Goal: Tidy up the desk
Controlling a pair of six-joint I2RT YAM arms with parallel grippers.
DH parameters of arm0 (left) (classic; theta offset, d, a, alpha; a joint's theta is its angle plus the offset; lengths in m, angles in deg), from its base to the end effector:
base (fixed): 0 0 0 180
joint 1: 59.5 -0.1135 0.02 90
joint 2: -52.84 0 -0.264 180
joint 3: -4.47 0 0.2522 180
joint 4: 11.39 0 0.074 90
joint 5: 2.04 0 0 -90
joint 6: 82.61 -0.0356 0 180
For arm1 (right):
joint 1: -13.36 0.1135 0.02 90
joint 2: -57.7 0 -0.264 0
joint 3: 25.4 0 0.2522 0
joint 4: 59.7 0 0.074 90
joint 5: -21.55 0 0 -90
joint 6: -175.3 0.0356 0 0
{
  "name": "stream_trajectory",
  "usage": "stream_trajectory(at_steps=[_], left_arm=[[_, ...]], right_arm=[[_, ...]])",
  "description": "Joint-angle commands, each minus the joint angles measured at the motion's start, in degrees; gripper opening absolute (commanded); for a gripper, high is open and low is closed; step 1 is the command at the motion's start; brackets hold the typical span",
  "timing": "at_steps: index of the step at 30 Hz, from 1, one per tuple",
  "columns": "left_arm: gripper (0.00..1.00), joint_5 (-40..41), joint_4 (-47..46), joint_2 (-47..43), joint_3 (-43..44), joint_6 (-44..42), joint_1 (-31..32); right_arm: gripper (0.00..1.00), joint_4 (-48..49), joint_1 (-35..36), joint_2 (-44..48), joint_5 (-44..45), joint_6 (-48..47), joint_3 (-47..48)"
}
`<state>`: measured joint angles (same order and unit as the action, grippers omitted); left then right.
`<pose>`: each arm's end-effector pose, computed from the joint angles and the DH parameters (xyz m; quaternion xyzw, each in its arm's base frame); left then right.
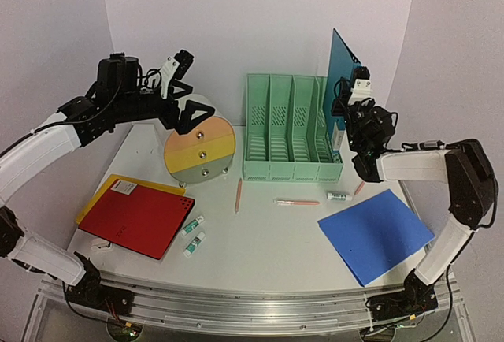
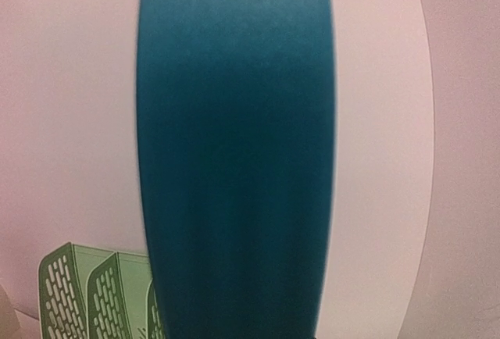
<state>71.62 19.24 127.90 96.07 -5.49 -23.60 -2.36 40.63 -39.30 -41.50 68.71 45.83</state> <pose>0.2360 -0.1832 0.4140 0.4019 0.6747 -0.2313 0.5742 0.3357 0.1549 0.3212 0.0114 0.5163 -0.0343 0.8557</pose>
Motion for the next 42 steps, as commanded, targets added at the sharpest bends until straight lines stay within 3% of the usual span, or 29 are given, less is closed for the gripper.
stream_trajectory(at_steps=[1, 10, 23, 24, 27, 30, 35, 39, 42], left_arm=[[1.00, 0.9, -2.6, 0.4, -0.1, -1.8, -0.6], [1.00, 0.6, -3.0, 0.5, -0.6, -2.2, -1.7], [1.00, -0.1, -2.6, 0.5, -1.2, -2.0, -3.2], [1.00, -0.2, -2.8, 0.4, -1.3, -2.0, -3.3], [1.00, -0.9, -2.7, 0.4, -1.7, -2.1, -3.4], [1.00, -1.6, -2.1, 0.3, -2.0, -2.4, -3.4], [1.00, -11.3, 2.2, -0.8, -3.0, -8.0, -3.4], [0.99, -17.8, 21.7, -0.6, -0.6, -25.2, -3.4], [0.98, -14.2, 33.0, -2.8, -3.9, -34.5, -3.4]], right_arm=[[0.00, 24.3, 0.0, -2.2, -2.4, 1.5, 4.5], [0.00, 33.2, -2.2, -9.1, -4.4, 1.6, 6.6], [0.01, 33.7, -2.4, -13.7, -5.4, 4.0, 5.8], [0.06, 33.7, -2.4, -13.5, -4.7, 4.3, 4.9], [0.50, 33.7, -2.4, -12.6, -0.8, 5.7, 2.3], [0.75, 33.7, -2.3, -11.3, -0.5, 6.3, 0.2], [0.80, 30.2, -0.8, -7.5, 3.0, 7.5, -3.3], [0.81, 11.3, 3.0, -1.6, 7.6, 7.4, -1.5], [0.83, -2.4, 6.9, 3.0, 10.3, 9.5, 0.4]])
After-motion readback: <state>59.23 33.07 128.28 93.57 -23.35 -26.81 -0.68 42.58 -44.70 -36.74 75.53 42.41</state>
